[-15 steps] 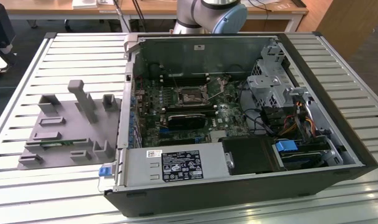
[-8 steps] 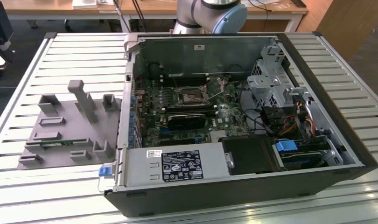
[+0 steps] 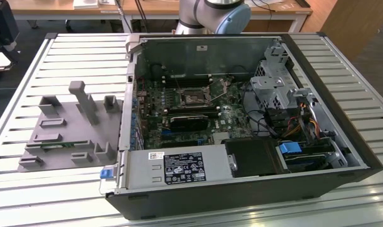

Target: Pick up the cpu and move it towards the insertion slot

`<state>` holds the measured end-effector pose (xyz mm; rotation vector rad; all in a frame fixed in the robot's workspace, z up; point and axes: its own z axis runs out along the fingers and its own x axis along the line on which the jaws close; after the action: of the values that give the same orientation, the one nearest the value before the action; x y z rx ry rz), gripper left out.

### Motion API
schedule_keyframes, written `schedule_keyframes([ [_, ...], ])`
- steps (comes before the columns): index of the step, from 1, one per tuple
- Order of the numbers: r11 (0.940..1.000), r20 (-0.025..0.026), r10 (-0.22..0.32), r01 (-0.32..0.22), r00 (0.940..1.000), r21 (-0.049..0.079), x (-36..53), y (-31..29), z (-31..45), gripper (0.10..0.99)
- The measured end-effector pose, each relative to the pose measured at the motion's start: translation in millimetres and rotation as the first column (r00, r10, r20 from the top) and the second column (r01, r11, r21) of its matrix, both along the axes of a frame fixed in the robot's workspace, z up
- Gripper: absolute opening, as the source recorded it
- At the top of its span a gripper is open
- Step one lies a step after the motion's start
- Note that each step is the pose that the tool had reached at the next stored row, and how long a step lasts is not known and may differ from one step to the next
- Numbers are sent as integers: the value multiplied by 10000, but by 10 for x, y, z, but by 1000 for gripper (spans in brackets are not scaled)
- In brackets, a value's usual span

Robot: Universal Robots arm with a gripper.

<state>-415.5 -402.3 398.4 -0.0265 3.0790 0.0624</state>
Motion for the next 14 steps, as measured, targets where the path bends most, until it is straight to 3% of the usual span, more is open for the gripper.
schedule_keyframes([
  [14, 10000, -1, 0, 0, 10000, 0, 273, 0, 1, 541],
])
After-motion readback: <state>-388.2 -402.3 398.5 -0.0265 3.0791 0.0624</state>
